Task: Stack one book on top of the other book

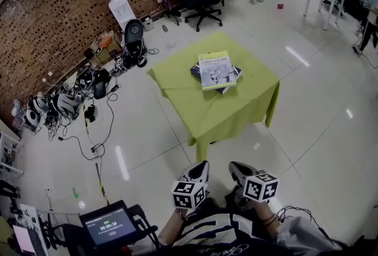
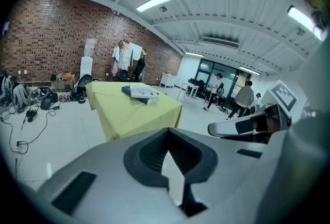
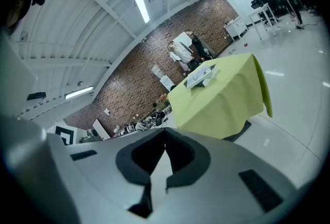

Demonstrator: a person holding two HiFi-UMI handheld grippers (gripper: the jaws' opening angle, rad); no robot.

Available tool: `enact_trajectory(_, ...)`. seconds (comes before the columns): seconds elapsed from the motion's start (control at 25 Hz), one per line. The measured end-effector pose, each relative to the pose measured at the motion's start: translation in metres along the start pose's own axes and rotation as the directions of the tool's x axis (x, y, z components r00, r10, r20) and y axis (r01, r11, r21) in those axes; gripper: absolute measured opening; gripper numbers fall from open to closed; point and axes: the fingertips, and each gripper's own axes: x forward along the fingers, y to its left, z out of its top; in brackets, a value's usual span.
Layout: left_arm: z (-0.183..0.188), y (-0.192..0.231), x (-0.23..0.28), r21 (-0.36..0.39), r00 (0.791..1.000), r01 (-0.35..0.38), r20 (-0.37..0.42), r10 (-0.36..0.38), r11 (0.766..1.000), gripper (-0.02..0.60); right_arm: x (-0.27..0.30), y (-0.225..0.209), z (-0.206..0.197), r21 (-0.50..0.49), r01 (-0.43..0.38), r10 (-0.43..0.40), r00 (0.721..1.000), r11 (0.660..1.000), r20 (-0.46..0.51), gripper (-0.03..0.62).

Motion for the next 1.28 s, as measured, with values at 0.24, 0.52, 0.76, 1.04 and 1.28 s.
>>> enact_trajectory(0.24,-0.007,0.024,-0.028,0.014,1.000,0.031,0.000,-0.031,0.999,0.003,0.015,0.036,-0.026,-0.016,0.014,-0.014,1.000,1.000,0.005,-0.003)
enact_trajectory(0.52,-0.014,0.029,-0.037,0.026,0.996,0.090,-0.004,-0.090,0.996,0.003,0.010,0.051,-0.043,-0.016,0.064,-0.064,0.998,0.998,0.026,-0.005)
enact_trajectory(0.76,-0.016,0.025,-0.039,0.043,0.991,0.135,-0.002,-0.135,0.990,0.003,0.002,0.048,-0.046,-0.001,0.111,-0.111,0.992,0.994,0.058,-0.005)
enact_trajectory(1.04,-0.013,0.040,-0.050,0.036,0.994,0.113,0.012,-0.113,0.993,0.003,0.007,0.054,-0.049,-0.009,0.116,-0.115,0.992,0.993,0.058,-0.005)
enact_trajectory(1.28,-0.009,0.048,-0.058,0.039,0.995,0.092,0.028,-0.094,0.995,0.003,0.012,0.060,-0.049,-0.020,0.104,-0.102,0.993,0.994,0.059,-0.005)
